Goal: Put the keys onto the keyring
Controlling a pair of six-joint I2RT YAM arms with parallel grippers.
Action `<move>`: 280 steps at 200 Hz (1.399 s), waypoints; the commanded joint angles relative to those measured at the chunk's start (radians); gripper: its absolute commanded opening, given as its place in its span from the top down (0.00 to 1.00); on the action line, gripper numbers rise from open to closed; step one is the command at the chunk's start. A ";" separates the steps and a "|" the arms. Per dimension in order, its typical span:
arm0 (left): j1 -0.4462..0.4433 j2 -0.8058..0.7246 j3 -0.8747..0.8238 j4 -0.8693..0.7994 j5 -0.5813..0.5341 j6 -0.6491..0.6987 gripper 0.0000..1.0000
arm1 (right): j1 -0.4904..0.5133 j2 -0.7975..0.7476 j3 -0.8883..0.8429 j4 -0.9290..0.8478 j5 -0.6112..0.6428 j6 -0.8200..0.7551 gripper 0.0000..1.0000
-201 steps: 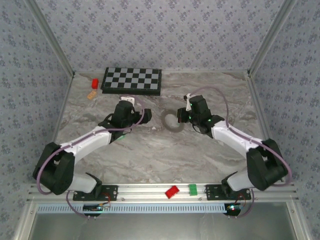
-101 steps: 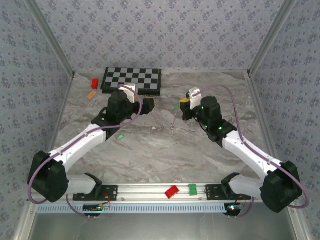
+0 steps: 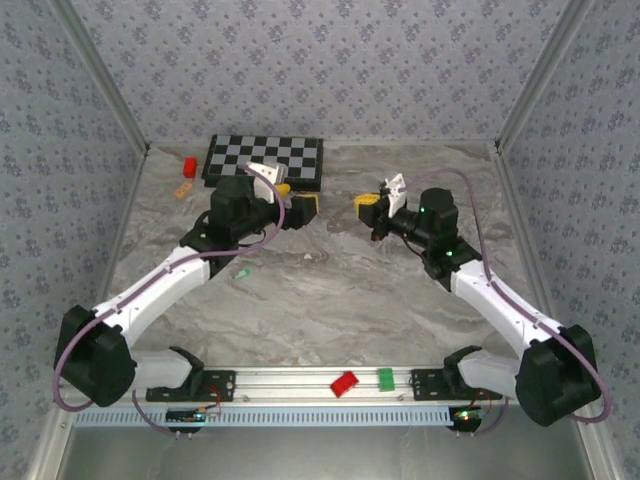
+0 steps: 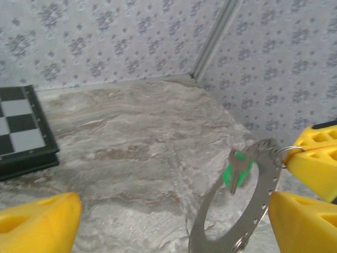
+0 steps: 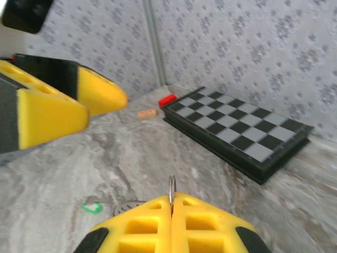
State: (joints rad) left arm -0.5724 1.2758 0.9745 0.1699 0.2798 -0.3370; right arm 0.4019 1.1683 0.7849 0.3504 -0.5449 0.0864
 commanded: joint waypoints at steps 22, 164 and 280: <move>0.002 0.030 0.062 0.092 0.166 0.000 0.24 | -0.025 0.042 0.010 0.177 -0.225 0.112 1.00; 0.000 0.125 0.067 0.192 0.408 -0.083 0.58 | -0.030 0.147 0.057 0.339 -0.360 0.294 1.00; -0.025 0.152 0.086 0.213 0.470 -0.092 0.81 | -0.028 0.172 0.050 0.409 -0.404 0.379 1.00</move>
State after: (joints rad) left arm -0.5858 1.4181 1.0225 0.3458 0.7074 -0.4252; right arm 0.3771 1.3430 0.8032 0.7010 -0.9176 0.4393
